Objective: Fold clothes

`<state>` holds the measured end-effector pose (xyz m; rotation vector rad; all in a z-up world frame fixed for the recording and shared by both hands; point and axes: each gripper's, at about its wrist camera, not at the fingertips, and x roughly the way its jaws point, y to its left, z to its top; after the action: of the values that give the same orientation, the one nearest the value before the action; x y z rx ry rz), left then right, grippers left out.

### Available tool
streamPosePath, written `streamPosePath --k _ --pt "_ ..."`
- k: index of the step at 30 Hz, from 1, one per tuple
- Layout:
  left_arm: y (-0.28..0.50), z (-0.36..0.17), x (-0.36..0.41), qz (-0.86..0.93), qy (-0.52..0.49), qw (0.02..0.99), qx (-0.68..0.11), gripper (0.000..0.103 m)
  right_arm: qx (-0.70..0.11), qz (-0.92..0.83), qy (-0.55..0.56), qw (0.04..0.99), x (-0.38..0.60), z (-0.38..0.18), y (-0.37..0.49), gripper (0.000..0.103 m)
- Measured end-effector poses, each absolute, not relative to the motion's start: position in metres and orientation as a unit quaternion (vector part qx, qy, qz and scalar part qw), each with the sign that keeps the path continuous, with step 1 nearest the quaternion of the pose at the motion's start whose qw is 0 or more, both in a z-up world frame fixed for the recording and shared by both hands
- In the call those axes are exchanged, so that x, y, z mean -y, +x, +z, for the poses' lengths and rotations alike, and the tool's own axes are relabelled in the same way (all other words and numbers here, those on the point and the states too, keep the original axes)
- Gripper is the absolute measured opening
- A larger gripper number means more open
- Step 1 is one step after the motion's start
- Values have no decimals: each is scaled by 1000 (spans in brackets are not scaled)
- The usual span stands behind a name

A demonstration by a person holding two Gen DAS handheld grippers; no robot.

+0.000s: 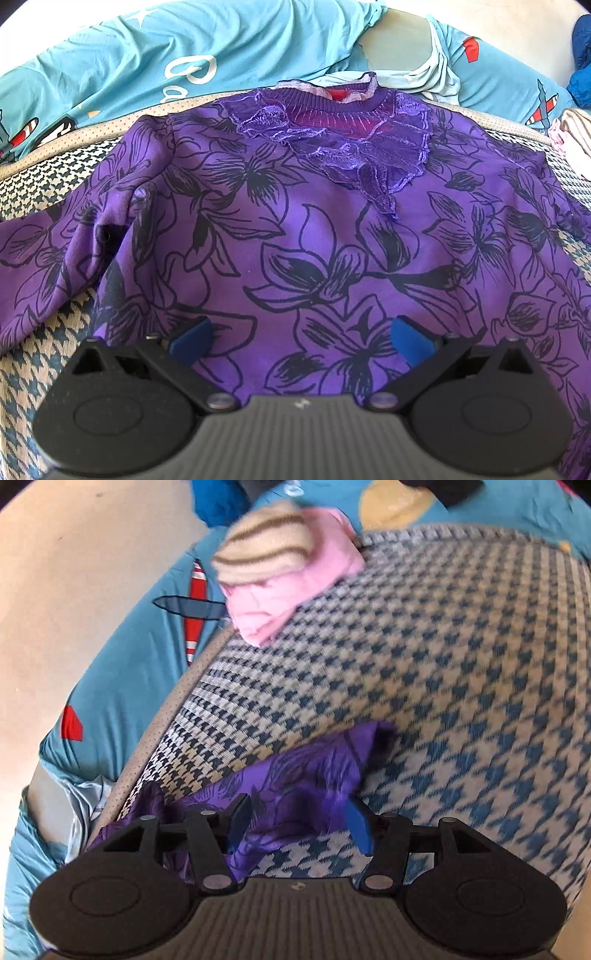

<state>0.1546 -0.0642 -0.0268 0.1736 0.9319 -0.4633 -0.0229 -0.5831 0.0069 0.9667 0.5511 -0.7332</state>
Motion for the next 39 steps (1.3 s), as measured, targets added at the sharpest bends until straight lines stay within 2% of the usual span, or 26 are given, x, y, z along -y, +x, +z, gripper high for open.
streamPosePath --k 5,10,12,14,17,26,33,34,37,39 --pt "155 -28 65 -219 86 865 -444 103 -244 -345 486 765 587 -7 -17 56" --pt "154 -29 66 -218 91 865 -442 103 -225 -358 475 772 588 -12 -10 54" --pt "153 -29 67 -218 94 866 -441 103 -220 -374 461 774 587 -13 -8 41" --pt "153 -29 67 -218 97 866 -440 103 -225 -382 441 780 588 -14 -2 16" --pt "153 -30 68 -219 100 866 -439 103 -210 -394 417 792 587 -7 -3 12" --pt "152 -31 68 -219 104 867 -436 103 -113 -474 314 815 581 38 -35 11" --pt "152 -34 68 -219 118 868 -430 103 -147 -488 286 812 597 22 -31 11" --pt "152 -35 69 -219 118 868 -429 103 -149 -493 286 808 598 21 -31 13" --pt "151 -35 69 -222 119 867 -430 103 -145 -524 281 791 600 20 -37 33" --pt "150 -35 70 -223 119 867 -430 103 -141 -541 282 779 601 21 -42 36"
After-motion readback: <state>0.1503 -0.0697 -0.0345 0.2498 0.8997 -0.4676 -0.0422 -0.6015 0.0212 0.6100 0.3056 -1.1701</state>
